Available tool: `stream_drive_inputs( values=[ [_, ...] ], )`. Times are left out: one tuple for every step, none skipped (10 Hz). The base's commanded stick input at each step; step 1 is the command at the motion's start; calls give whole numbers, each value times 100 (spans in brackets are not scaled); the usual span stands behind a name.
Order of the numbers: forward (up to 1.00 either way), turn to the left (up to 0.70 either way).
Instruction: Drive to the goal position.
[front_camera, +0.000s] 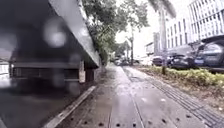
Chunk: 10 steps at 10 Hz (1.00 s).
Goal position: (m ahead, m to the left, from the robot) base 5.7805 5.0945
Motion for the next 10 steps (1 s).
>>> stream_drive_inputs(
  values=[
    [70, 0],
    [70, 0],
    [70, 0],
    [70, 0],
    [70, 0],
    [70, 0],
    [70, 0],
    [70, 0],
    [70, 0],
    [70, 0]
  ],
)
